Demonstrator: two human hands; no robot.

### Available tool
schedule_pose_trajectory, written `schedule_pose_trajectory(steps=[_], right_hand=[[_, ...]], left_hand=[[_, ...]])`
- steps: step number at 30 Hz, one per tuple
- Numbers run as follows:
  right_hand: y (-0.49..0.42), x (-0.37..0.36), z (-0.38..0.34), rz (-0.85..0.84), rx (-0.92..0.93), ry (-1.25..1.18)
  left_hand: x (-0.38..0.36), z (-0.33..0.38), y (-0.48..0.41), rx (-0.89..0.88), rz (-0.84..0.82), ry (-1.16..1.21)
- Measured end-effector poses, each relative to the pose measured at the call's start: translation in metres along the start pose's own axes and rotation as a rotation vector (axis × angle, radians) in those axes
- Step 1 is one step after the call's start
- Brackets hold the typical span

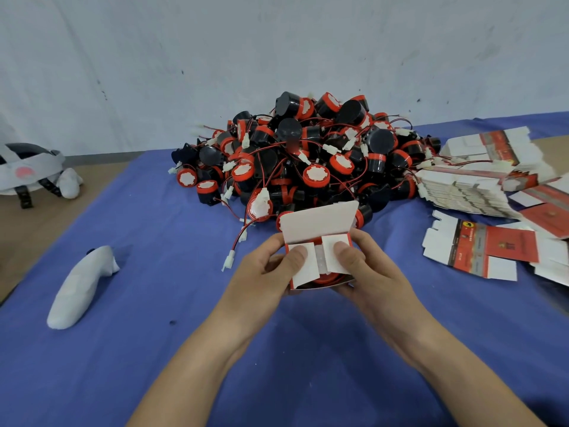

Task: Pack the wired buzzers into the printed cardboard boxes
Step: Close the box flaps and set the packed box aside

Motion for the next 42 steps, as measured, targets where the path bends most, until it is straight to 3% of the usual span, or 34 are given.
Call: schedule_pose_trajectory(steps=[8, 17, 25, 33, 38, 42], right_hand=[[-0.001, 0.003, 0.001, -0.007, -0.031, -0.012], [0.004, -0.002, -0.003, -0.061, -0.081, -0.060], [0.007, 0.003, -0.004, 0.020, -0.081, -0.016], [0.008, 0.007, -0.005, 0.038, -0.048, -0.026], [0.010, 0.010, -0.007, 0.063, -0.026, -0.025], [0.010, 0.005, -0.002, 0.029, -0.093, -0.064]], left_hand=[[-0.001, 0.001, 0.002, 0.014, 0.015, 0.022], [-0.001, -0.006, 0.002, 0.111, 0.035, 0.247], [0.000, -0.017, 0.000, 0.228, 0.060, 0.307], [-0.006, -0.003, 0.000, 0.137, -0.006, 0.177], [-0.011, 0.001, -0.002, 0.154, -0.071, 0.238], [-0.008, 0.002, -0.001, 0.074, -0.046, 0.050]])
Point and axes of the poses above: each hand's wrist, its own y-axis away from the middle knuckle, its own x-axis out of the back of the hand, z = x × y, the point moved 9 cm from there along -y, towards the middle knuckle
